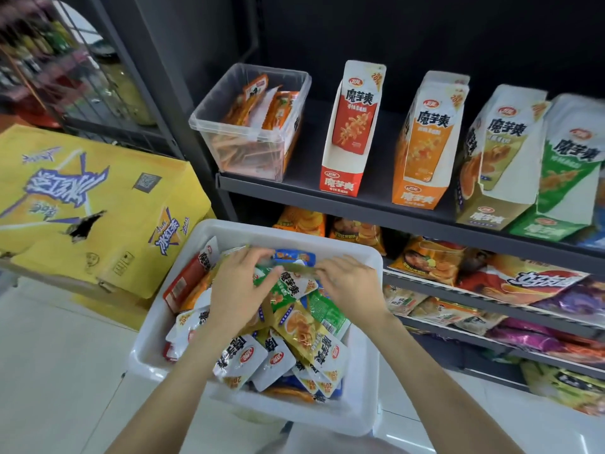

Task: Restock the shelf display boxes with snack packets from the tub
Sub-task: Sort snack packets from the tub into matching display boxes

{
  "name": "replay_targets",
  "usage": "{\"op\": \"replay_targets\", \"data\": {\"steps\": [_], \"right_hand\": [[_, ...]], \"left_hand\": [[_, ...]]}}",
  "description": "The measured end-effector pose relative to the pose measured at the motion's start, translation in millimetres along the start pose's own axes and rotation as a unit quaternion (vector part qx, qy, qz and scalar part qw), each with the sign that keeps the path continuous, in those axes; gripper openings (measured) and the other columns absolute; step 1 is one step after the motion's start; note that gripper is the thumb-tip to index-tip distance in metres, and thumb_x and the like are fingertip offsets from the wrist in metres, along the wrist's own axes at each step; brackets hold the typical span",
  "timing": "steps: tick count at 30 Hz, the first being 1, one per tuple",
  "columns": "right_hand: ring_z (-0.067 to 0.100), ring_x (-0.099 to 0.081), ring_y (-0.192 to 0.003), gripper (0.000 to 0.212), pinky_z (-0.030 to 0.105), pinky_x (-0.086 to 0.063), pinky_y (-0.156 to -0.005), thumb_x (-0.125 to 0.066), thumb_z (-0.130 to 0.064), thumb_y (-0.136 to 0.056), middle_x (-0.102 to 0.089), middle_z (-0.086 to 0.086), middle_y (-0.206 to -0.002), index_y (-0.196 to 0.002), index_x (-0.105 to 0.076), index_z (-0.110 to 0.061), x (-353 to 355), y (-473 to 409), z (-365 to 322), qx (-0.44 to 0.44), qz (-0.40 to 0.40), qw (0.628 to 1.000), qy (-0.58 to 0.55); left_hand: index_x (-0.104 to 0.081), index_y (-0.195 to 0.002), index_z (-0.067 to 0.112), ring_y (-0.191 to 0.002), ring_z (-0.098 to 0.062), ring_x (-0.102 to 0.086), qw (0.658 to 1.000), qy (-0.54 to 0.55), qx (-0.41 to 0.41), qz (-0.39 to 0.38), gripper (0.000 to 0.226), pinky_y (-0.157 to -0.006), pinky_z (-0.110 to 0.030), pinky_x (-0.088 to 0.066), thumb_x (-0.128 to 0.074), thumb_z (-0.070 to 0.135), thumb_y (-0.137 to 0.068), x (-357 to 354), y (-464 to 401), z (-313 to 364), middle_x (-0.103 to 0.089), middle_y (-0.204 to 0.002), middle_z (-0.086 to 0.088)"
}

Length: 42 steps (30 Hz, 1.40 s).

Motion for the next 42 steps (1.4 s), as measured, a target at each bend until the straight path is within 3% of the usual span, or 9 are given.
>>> {"op": "replay_targets", "data": {"steps": [5, 8, 10, 15, 21, 27, 31, 36, 42], "right_hand": [[0.002, -0.052, -0.063, 0.01, 0.008, -0.045, -0.057, -0.062, -0.015, -0.086, -0.069, -0.003, -0.077, -0.087, -0.072, -0.012, 41, 25, -12, -0.113, 0.155, 0.974, -0.119], [0.01, -0.064, -0.072, 0.01, 0.02, -0.053, -0.062, -0.066, -0.013, -0.087, -0.072, -0.001, -0.084, -0.089, -0.075, -0.011, 46, 37, -28, 0.003, 0.171, 0.982, -0.085], [0.013, -0.066, -0.08, 0.006, 0.023, -0.054, -0.066, -0.072, -0.01, -0.084, -0.072, -0.002, -0.09, -0.089, -0.076, -0.012, 43, 45, -36, 0.073, 0.153, 0.984, -0.056], [0.014, -0.064, -0.093, 0.018, 0.025, -0.054, -0.078, -0.069, -0.027, -0.088, -0.071, -0.003, -0.1, -0.097, -0.075, -0.013, 40, 56, -28, 0.078, 0.116, 0.986, -0.088], [-0.005, -0.054, -0.085, 0.029, 0.009, -0.049, -0.071, -0.062, -0.033, -0.087, -0.067, -0.008, -0.099, -0.106, -0.07, -0.013, 60, 51, -7, -0.094, 0.125, 0.974, -0.166], [-0.002, -0.063, -0.095, 0.063, 0.019, -0.055, -0.072, -0.074, -0.021, -0.08, -0.064, -0.017, -0.107, -0.129, -0.038, -0.041, 102, 32, 14, -0.289, 0.007, 0.888, -0.358], [0.004, -0.068, -0.081, 0.027, 0.027, -0.058, -0.059, -0.072, -0.016, -0.083, -0.07, -0.017, -0.094, -0.096, -0.057, -0.034, 141, 36, 34, -0.303, -0.03, 0.898, -0.318], [0.003, -0.069, -0.067, 0.019, 0.017, -0.054, -0.059, -0.066, -0.015, -0.088, -0.071, -0.017, -0.08, -0.088, -0.061, -0.033, 212, 46, 71, -0.306, 0.211, 0.88, -0.296], [0.001, -0.067, -0.073, 0.009, 0.036, -0.059, -0.074, -0.063, -0.023, -0.092, -0.066, -0.016, -0.08, -0.098, -0.062, -0.018, 266, 23, 130, -0.288, 0.414, 0.846, -0.173]], "left_hand": [[-0.062, -0.105, 0.027, -0.082, 0.001, -0.065, 0.954, 0.245, 0.174, 0.001, 0.038, -0.074, -0.021, -0.049, -0.047, 0.055, -0.084, 17, 23, 48, -0.069, -0.089, 0.014], [-0.053, -0.122, 0.026, -0.089, -0.013, -0.07, 0.806, 0.51, 0.287, -0.092, 0.043, -0.073, -0.029, -0.057, -0.056, 0.044, -0.082, 5, 21, 73, -0.071, -0.103, 0.003], [-0.052, -0.121, 0.028, -0.089, -0.014, -0.07, 0.779, 0.548, 0.298, -0.058, 0.036, -0.068, -0.026, -0.057, -0.062, 0.023, -0.087, 1, 19, 80, -0.071, -0.102, -0.001], [-0.051, -0.123, 0.023, -0.091, -0.014, -0.069, 0.811, 0.532, 0.243, -0.027, 0.042, -0.065, -0.025, -0.054, -0.06, 0.001, -0.088, -2, 15, 82, -0.072, -0.103, 0.0], [-0.052, -0.116, 0.03, -0.093, -0.012, -0.069, 0.859, 0.46, 0.219, -0.047, 0.04, -0.071, -0.029, -0.057, -0.062, 0.003, -0.088, -4, 11, 84, -0.072, -0.101, 0.006], [-0.058, -0.102, 0.038, -0.081, 0.016, -0.061, 0.943, 0.281, 0.066, -0.167, 0.029, -0.071, -0.003, -0.045, -0.07, 0.019, -0.083, -8, 2, 106, -0.062, -0.086, 0.029], [-0.06, -0.094, 0.041, -0.079, 0.013, -0.062, 0.95, 0.253, -0.009, -0.183, 0.028, -0.073, -0.007, -0.049, -0.072, 0.02, -0.08, -12, -14, 138, -0.065, -0.084, 0.026], [-0.065, -0.108, 0.03, -0.086, 0.001, -0.062, 0.973, 0.199, -0.119, 0.003, 0.026, -0.085, -0.024, -0.045, -0.066, 0.038, -0.083, -23, -56, 181, -0.064, -0.082, 0.026], [-0.068, -0.106, 0.024, -0.101, -0.014, -0.058, 0.96, 0.105, -0.257, 0.024, 0.026, -0.088, -0.037, -0.044, -0.066, 0.036, -0.083, -65, -112, 232, -0.068, -0.102, 0.009]]}}
Point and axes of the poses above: each hand's wrist, its own y-axis away from the middle knuckle, its own x-axis out of the back of the hand, z = x × y, the point moved 1 cm from there along -y, towards the middle knuckle
